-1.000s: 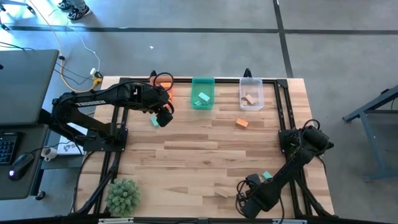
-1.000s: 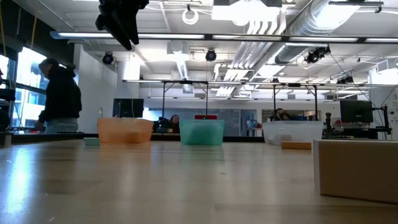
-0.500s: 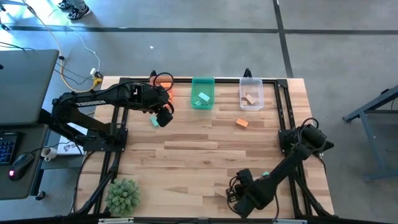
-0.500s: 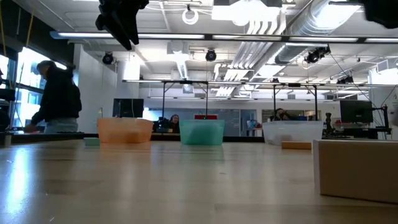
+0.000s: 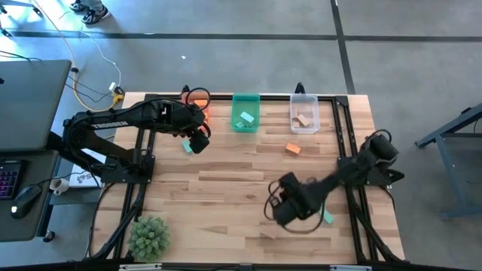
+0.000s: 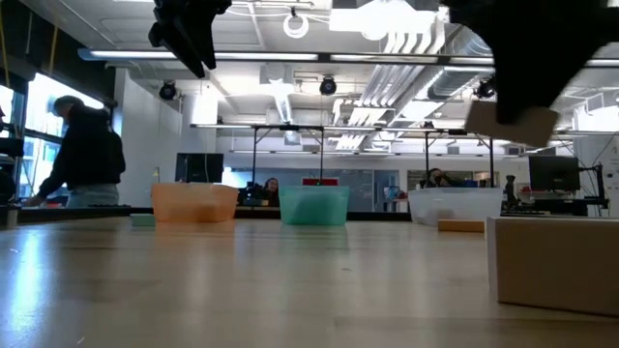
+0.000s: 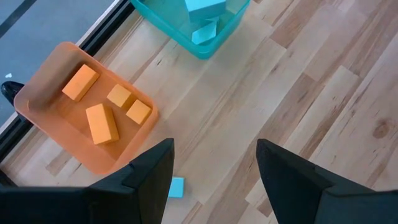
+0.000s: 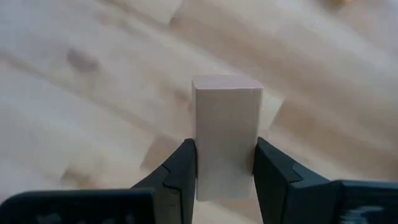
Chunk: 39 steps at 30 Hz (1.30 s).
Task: Sort & place blocks by color
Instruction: Put the brown block into the white bin
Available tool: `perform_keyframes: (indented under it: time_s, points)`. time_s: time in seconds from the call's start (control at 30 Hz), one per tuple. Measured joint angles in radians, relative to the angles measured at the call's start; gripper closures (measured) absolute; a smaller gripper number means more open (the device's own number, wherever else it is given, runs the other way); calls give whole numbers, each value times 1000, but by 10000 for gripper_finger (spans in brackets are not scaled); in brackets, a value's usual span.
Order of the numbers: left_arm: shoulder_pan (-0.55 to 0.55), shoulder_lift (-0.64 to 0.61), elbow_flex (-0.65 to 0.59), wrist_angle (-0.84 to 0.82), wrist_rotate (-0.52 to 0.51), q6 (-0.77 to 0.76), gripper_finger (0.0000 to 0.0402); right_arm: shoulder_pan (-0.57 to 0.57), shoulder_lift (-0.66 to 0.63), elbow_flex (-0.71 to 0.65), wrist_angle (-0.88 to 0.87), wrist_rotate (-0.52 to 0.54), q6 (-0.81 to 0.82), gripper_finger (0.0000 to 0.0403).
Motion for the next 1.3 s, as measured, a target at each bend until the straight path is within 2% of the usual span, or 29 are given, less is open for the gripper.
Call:
perform_keyframes:
  time_s: [0.27,0.53,0.67,1.0,1.3]
  points:
    - [0,0,0,0,0,0,188,-164,-125,0,-150,96,-258,306]
    - [0,0,0,0,0,-4,188,-392,-238,0,-165,182,-564,306]
    - [0,0,0,0,0,-6,188,-535,-272,0,-162,180,-709,306]
    - [0,0,0,0,0,-8,188,-901,-276,0,-44,15,-1114,306]
    - [0,0,0,0,0,-8,188,-1177,-247,0,-3,-124,-1293,306]
